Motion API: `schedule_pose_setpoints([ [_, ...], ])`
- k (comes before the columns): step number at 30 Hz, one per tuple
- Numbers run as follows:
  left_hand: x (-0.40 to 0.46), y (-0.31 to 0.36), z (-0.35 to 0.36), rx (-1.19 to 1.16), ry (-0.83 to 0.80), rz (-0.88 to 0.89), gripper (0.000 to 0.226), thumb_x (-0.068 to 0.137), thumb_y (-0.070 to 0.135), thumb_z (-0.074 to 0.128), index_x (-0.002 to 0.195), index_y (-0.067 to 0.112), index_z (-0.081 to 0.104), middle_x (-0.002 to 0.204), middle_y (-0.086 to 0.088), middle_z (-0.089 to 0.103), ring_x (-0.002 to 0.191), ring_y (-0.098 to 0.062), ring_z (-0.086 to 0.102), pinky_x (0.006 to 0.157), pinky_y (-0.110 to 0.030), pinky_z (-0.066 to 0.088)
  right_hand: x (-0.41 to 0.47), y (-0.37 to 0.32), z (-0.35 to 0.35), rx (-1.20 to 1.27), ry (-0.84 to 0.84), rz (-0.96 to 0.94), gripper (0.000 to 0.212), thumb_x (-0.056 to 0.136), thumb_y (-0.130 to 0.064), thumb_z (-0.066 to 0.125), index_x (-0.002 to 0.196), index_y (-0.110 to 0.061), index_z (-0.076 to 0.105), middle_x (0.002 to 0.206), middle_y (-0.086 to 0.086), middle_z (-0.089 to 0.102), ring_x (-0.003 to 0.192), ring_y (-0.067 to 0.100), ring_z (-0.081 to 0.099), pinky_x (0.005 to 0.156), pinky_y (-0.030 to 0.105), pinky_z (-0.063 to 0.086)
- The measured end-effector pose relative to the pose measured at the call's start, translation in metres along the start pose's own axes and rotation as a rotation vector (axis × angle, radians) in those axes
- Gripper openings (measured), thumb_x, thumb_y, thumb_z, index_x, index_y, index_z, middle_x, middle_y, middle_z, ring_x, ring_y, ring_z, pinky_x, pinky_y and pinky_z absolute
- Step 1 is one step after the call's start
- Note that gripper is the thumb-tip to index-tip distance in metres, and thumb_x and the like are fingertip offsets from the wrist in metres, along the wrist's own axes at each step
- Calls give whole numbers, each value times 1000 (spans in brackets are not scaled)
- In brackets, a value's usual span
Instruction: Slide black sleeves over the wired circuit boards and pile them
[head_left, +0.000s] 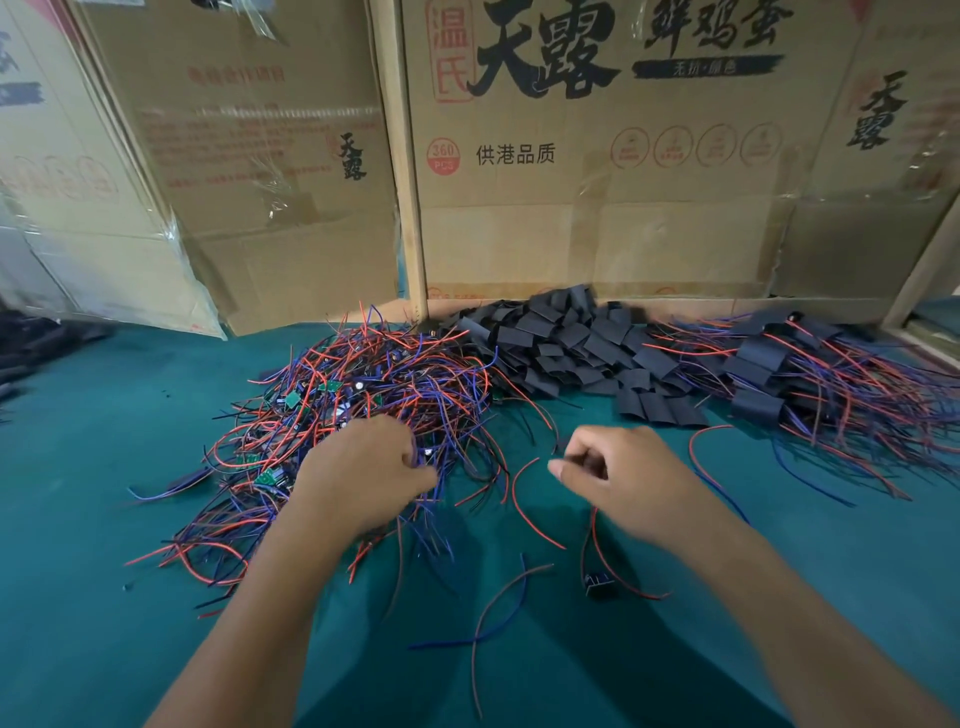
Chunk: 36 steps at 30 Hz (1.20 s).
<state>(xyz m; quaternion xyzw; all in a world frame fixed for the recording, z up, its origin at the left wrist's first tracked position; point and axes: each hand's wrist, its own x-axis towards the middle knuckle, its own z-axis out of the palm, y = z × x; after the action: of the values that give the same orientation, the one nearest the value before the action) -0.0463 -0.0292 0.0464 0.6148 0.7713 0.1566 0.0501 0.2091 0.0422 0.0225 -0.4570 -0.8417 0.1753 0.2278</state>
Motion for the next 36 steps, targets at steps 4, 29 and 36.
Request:
schedule_pose_setpoints([
  [4,0,12,-1,-764,35,73,30,82,41,74,67,17,63,49,8,38,45,-12,28,43,-22,26,2,2,-2,54,123,32,26,90,-42,63,71,-25,58,57,-7,55,53,7,47,54,26,38],
  [29,-29,77,24,-1595,-60,307,30,86,32,71,101,6,68,103,-9,71,72,-16,56,60,-28,49,-14,-41,-14,1167,-142,-160,10,93,-7,60,88,2,60,79,12,66,70,27,65,70,37,54],
  [36,-30,80,30,-1593,-50,254,37,88,42,66,109,14,76,122,-11,70,95,-19,59,82,-35,45,-12,-35,-13,1083,-173,-143,14,96,-8,60,88,2,61,79,11,66,69,24,61,68,33,52],
])
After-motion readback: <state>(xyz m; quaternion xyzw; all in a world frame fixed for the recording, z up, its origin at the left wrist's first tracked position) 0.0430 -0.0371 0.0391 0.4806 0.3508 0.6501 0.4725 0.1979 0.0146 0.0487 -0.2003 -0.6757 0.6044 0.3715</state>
